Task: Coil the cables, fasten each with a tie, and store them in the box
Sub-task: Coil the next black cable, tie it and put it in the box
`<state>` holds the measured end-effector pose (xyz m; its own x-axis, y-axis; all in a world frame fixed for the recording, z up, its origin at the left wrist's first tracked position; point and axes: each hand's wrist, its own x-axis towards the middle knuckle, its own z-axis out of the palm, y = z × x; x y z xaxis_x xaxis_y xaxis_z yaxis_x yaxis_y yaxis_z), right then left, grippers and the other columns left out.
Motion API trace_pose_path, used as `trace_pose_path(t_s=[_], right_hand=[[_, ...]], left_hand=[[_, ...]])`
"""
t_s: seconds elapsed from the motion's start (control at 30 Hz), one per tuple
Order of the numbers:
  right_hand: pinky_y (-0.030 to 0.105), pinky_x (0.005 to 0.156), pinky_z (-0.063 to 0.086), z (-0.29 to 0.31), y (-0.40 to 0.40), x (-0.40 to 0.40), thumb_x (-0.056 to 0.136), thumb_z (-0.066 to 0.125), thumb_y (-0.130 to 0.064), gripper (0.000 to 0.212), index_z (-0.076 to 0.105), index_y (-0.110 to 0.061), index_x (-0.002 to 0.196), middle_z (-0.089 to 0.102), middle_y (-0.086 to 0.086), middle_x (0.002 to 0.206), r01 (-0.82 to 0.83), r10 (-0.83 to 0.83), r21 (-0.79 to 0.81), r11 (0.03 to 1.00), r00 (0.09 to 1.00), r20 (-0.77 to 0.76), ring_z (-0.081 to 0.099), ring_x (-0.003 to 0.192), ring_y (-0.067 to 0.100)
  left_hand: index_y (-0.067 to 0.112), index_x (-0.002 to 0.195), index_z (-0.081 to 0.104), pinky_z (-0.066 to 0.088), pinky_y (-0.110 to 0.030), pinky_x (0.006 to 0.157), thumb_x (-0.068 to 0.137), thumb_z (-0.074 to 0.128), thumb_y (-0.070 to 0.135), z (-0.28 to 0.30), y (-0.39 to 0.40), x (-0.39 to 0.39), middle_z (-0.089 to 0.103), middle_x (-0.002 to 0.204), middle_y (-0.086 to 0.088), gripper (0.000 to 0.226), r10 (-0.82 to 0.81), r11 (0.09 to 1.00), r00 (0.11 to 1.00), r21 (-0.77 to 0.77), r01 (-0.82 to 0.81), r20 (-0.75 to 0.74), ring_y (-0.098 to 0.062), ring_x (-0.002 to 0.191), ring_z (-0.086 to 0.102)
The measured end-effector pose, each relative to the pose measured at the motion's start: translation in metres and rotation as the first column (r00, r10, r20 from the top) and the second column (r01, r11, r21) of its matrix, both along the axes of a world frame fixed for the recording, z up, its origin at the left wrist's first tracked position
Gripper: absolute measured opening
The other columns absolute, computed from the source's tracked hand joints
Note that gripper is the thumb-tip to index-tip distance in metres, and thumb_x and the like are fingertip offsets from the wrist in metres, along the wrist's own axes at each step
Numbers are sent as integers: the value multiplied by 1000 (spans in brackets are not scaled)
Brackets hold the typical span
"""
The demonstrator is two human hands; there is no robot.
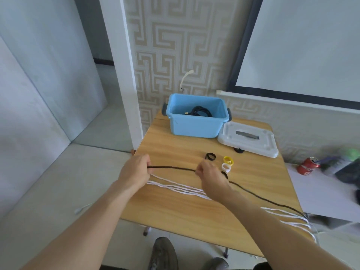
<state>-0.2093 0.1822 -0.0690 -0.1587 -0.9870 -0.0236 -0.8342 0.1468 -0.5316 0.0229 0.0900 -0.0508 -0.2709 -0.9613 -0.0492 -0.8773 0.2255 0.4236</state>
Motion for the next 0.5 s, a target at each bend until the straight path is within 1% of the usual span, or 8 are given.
trace_pose_path(t_s=[0.07, 0.13, 0.2, 0.27, 0.37, 0.43, 0.5], right_hand=[[34, 72, 38, 18, 0, -10, 105, 47, -15, 11, 50, -17, 95, 55, 0, 95, 147, -136, -148, 978, 987, 87, 52, 83, 21], [34, 68, 37, 37, -1, -26, 106, 46, -15, 10, 51, -13, 97, 58, 2, 94, 277, -253, -248, 928, 959, 123, 54, 82, 23], [34, 69, 36, 57, 3, -45, 106, 46, -14, 10, 51, -12, 97, 58, 4, 96, 340, -308, -324, 883, 940, 145, 54, 85, 25], [32, 73, 36, 70, 10, -61, 106, 46, -16, 9, 51, -13, 100, 57, 5, 100, 360, -338, -364, 859, 933, 123, 52, 90, 23], [29, 78, 29, 83, 26, -78, 107, 45, -17, 7, 49, -16, 102, 51, 1, 102, 390, -391, -401, 829, 917, 84, 44, 95, 20], [36, 82, 35, 87, 35, -89, 106, 45, -15, 6, 49, -15, 101, 50, 3, 103, 422, -433, -424, 801, 898, 74, 46, 100, 26], [44, 90, 39, 91, 42, -106, 104, 45, -13, 7, 52, -11, 105, 53, 11, 108, 513, -520, -406, 756, 848, 104, 48, 107, 33]], left_hand=[[18, 88, 56, 44, -34, 68, 93, 63, 15, 8, -2, 13, 57, 83, 1, 10, 60, 997, 998, -49, -61, -28, -28, 84, 58], [19, 82, 54, 37, -33, 64, 91, 63, 11, 16, -5, 28, 57, 75, 1, 15, 118, 987, 990, -103, -125, -74, -32, 81, 58], [16, 81, 54, 35, -34, 62, 91, 65, 11, 27, -7, 45, 61, 74, -4, 16, 152, 975, 980, -146, -170, -128, -33, 77, 58], [11, 84, 57, 34, -35, 60, 91, 66, 7, 38, -10, 56, 64, 76, -10, 13, 135, 969, 976, -184, -166, -169, -33, 74, 57], [6, 87, 57, 33, -34, 61, 92, 64, 0, 57, -12, 62, 63, 78, -10, 10, 89, 954, 979, -266, -137, -185, -31, 73, 55], [6, 89, 55, 33, -35, 62, 92, 62, -1, 69, -11, 62, 61, 78, -11, 11, 64, 945, 983, -306, -115, -172, -31, 73, 53], [6, 93, 55, 33, -35, 62, 94, 60, -1, 77, -9, 64, 58, 79, -10, 8, 85, 945, 985, -301, -128, -152, -30, 73, 51]])
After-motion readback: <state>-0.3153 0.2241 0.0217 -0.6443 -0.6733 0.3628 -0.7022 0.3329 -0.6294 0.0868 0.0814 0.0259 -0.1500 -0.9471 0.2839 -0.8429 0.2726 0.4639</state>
